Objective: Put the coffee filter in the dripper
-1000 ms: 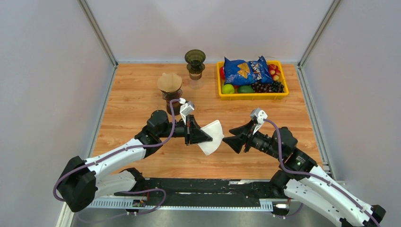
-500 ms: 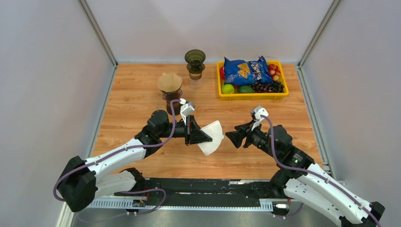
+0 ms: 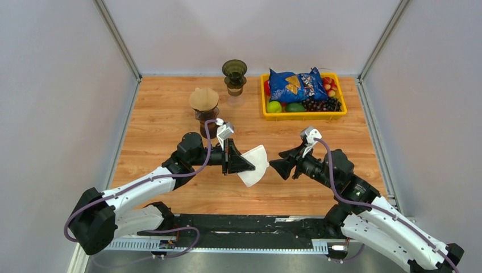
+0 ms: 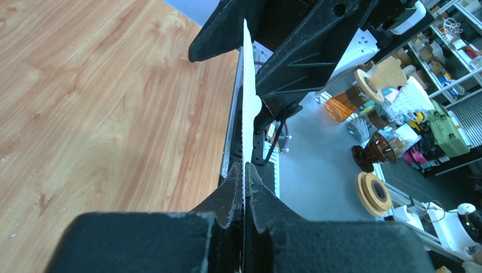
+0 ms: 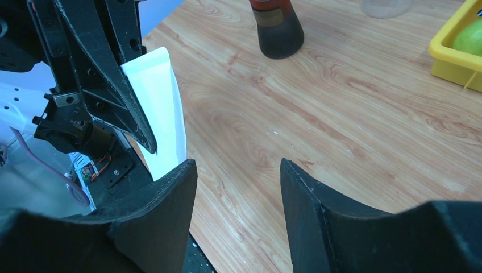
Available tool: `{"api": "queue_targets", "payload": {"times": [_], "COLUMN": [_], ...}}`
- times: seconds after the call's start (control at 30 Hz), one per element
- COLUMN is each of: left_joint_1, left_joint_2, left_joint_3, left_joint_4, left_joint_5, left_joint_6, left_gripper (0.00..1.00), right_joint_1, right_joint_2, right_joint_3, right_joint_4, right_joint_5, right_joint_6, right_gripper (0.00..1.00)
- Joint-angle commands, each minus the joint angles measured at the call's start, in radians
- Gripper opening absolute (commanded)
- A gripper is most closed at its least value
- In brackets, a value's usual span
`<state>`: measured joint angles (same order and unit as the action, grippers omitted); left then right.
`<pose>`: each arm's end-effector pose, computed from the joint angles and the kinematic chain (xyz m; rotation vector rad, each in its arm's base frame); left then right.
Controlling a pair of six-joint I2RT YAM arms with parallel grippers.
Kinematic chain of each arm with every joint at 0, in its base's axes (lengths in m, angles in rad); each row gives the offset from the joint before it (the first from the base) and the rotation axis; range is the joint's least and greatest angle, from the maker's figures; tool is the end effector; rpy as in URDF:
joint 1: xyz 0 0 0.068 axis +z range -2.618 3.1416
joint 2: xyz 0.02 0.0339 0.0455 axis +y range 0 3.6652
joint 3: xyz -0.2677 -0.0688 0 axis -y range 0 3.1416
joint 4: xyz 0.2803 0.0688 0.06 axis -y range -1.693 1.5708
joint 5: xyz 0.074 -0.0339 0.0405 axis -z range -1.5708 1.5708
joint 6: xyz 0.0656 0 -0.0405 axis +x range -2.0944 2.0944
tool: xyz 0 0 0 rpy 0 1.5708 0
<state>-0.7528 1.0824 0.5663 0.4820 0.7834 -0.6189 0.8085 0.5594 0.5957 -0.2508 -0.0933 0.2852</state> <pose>0.1787 -0.2308 0.2597 0.8113 1.6936 -1.6250 0.1386 0.1541 0.2960 -0.5510 1.7862 0.8570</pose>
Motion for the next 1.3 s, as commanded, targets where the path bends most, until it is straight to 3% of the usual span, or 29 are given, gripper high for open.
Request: {"api": "queue_targets", "payload": {"times": [0.0,1.0,1.27], "left_joint_1": [-0.004,-0.012,-0.013], "left_joint_2": [-0.003,0.040,0.026], "left_joint_3": [0.043,0.033,0.047], "left_joint_4": [0.011,0.107,0.020], "left_joint_5": [0.004,0.179,0.112], "left_joint_6": [0.020,-0.001,0.056], "left_gripper": [0.00,0.00,0.00], "right_joint_1": [0.002,0.002,0.003], "right_joint_2": [0.005,0.148,0.083], "right_joint_3": [0.031,0.011,-0.009], "right_joint_4": [0.044,0.225,0.216], "right_joint_5": [-0.052,-0.201,-0.232], "right_joint_6": [0.008,0.033,0.032], "right_gripper": [0.58,0.59,0.71]}}
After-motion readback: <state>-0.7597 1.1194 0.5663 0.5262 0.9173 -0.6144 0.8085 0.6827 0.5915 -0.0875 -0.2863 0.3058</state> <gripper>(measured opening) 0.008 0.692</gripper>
